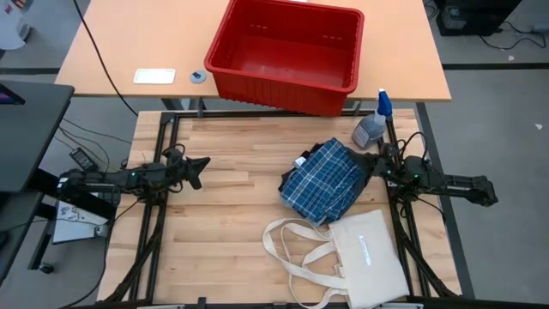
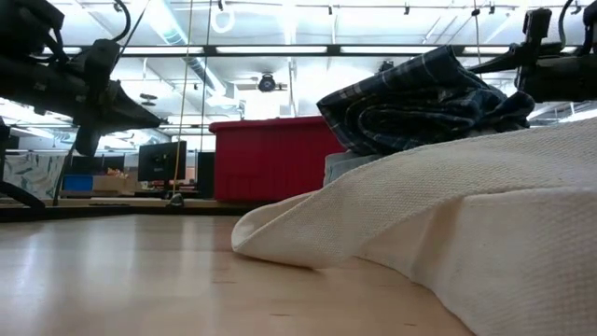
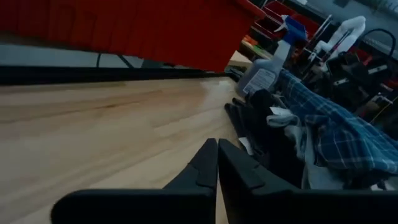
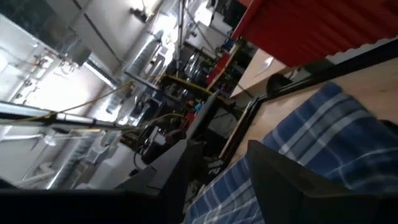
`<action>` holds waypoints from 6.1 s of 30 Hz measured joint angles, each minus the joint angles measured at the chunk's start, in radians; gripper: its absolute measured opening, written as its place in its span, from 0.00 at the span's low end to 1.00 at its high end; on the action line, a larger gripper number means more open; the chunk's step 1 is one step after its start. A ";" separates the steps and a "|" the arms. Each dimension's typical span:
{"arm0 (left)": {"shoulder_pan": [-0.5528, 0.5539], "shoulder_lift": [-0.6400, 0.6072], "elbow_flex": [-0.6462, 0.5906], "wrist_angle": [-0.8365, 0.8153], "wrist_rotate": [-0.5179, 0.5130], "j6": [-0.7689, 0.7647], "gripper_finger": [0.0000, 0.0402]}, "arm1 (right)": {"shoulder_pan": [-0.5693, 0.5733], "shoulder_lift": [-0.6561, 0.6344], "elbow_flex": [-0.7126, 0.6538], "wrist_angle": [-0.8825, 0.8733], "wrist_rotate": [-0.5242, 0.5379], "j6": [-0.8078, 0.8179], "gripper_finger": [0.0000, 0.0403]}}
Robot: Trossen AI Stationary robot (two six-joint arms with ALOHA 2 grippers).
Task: Fold laundry
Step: Put the blue polo shirt into the red organizer bin
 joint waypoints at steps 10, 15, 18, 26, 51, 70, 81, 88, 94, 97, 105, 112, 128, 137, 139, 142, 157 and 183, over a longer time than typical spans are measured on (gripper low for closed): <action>0.000 0.000 0.000 0.003 0.001 0.010 0.04 | 0.000 0.000 0.000 0.002 -0.002 -0.002 0.42; 0.000 0.000 0.000 0.004 0.001 0.010 0.04 | 0.000 0.000 0.001 0.002 -0.002 -0.002 0.42; 0.000 0.000 -0.001 0.008 0.001 0.006 0.05 | 0.000 0.000 0.001 0.002 -0.002 -0.002 0.42; -0.003 0.000 -0.003 0.130 0.004 -0.170 0.05 | 0.000 0.000 0.001 0.025 0.028 0.020 0.42; -0.003 0.362 0.239 0.621 0.121 -0.308 0.03 | -0.018 0.011 0.025 0.394 0.378 0.074 0.42; 0.064 1.071 0.670 0.382 0.533 -0.466 0.14 | -0.027 0.581 0.898 -0.709 0.073 -0.428 0.43; 0.023 1.367 0.673 0.551 0.647 -0.693 0.67 | -0.053 0.948 1.035 -1.065 -0.363 -0.674 0.60; 0.023 1.568 0.696 0.832 0.646 -0.795 0.78 | -0.054 1.086 0.974 -1.125 -0.323 -0.768 0.70; 0.023 1.728 0.808 0.861 0.657 -0.802 0.78 | -0.063 1.149 0.877 -1.047 -0.356 -0.813 0.70; 0.038 1.768 0.892 0.858 0.713 -0.728 0.78 | -0.073 1.191 0.835 -0.959 -0.358 -0.830 0.69; 0.148 1.765 0.957 0.550 0.817 -0.611 0.78 | -0.153 1.339 0.847 -0.783 -0.269 -0.991 0.69; 0.227 1.764 0.957 0.535 0.961 -0.596 0.78 | -0.244 1.386 0.920 -0.778 -0.261 -1.040 0.68; 0.172 1.759 0.980 0.811 0.971 -0.751 0.57 | -0.250 1.230 1.170 -1.143 -0.452 -0.886 0.66; 0.139 1.760 1.036 0.651 0.914 -0.629 0.58 | -0.246 1.123 1.123 -1.209 -0.571 -0.782 0.68; 0.129 1.761 1.038 0.605 0.858 -0.592 0.64 | -0.249 1.094 1.067 -1.205 -0.524 -0.791 0.70; 0.132 1.767 1.036 0.553 0.811 -0.585 0.75 | -0.268 1.071 0.948 -1.165 -0.531 -0.792 0.71; 0.118 1.870 1.055 0.543 0.774 -0.699 0.77 | -0.276 1.124 0.641 -0.662 -0.573 -0.750 0.72; 0.239 1.758 1.218 0.336 0.964 -0.433 0.12 | -0.255 0.693 0.678 -1.011 -0.775 -0.276 0.70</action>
